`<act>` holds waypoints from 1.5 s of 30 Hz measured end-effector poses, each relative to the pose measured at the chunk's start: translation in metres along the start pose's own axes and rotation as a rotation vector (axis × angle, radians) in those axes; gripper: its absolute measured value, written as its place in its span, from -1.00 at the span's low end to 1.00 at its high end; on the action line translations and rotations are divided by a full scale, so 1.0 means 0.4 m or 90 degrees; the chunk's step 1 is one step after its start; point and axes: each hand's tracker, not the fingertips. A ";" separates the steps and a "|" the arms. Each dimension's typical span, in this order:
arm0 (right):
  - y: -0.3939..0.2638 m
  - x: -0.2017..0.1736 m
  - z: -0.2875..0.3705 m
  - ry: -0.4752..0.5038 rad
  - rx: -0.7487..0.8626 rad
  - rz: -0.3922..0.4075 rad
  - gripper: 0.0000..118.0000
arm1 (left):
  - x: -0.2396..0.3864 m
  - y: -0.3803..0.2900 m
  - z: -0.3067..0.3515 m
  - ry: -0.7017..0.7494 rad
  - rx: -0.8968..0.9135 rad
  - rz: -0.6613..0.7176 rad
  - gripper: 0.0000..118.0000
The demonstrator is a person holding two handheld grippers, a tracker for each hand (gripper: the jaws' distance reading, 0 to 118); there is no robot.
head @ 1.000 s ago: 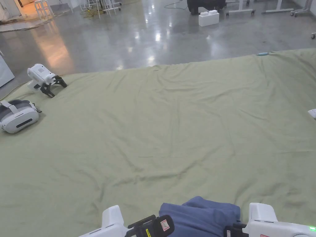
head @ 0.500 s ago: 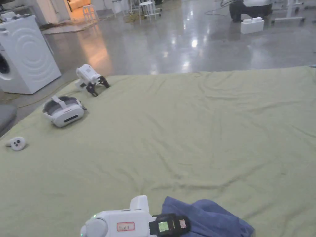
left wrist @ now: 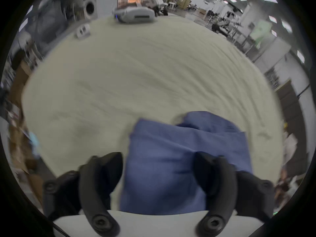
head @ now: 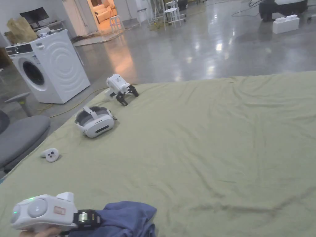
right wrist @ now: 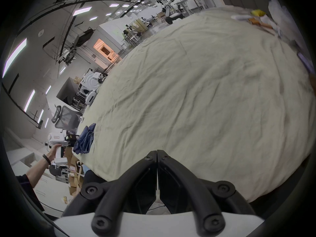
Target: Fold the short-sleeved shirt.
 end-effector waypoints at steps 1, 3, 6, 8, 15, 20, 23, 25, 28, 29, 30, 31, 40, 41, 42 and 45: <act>0.009 -0.004 0.015 -0.003 0.016 0.021 -1.00 | 0.000 0.004 0.035 0.038 0.003 -0.040 0.59; 0.030 -0.008 0.053 -0.007 0.050 0.054 -1.00 | 0.014 0.005 0.139 0.092 0.005 -0.104 0.55; 0.059 -0.040 0.132 -0.013 0.127 0.089 -1.00 | 0.146 -0.054 0.356 0.087 0.206 -0.179 0.54; 0.076 -0.070 0.183 -0.034 0.183 0.135 -1.00 | 0.256 -0.108 0.488 0.038 0.345 -0.170 0.54; 0.097 -0.192 0.367 -0.108 0.400 0.294 -1.00 | 0.673 -0.350 0.700 -0.058 0.647 -0.214 -0.15; 0.078 -0.228 0.447 -0.163 0.493 0.342 -1.00 | 0.809 -0.456 0.695 -0.101 0.688 -0.241 -1.00; 0.066 -0.235 0.469 -0.166 0.507 0.338 -1.00 | 0.841 -0.515 0.707 -0.084 0.711 -0.255 -1.00; 0.062 -0.242 0.476 -0.164 0.500 0.331 -1.00 | 0.849 -0.534 0.713 -0.084 0.721 -0.270 -1.00; 0.060 -0.236 0.470 -0.142 0.500 0.322 -1.00 | 0.852 -0.535 0.727 -0.082 0.722 -0.278 -1.00; 0.060 -0.237 0.468 -0.141 0.495 0.322 -1.00 | 0.846 -0.528 0.731 -0.090 0.722 -0.276 -1.00; 0.063 -0.234 0.464 -0.144 0.491 0.319 -0.97 | 0.841 -0.522 0.732 -0.094 0.718 -0.271 -1.00; 0.062 -0.233 0.463 -0.144 0.492 0.314 -0.84 | 0.835 -0.517 0.731 -0.097 0.717 -0.265 -1.00; 0.088 -0.205 0.469 -0.122 0.507 0.253 1.00 | 0.803 -0.489 0.704 -0.130 0.665 -0.187 1.00; 0.089 -0.202 0.470 -0.126 0.513 0.247 1.00 | 0.801 -0.488 0.701 -0.133 0.664 -0.188 1.00; 0.089 -0.198 0.468 -0.130 0.522 0.244 1.00 | 0.797 -0.488 0.699 -0.132 0.663 -0.187 1.00; 0.095 -0.192 0.467 -0.148 0.523 0.239 1.00 | 0.806 -0.488 0.703 -0.127 0.668 -0.192 1.00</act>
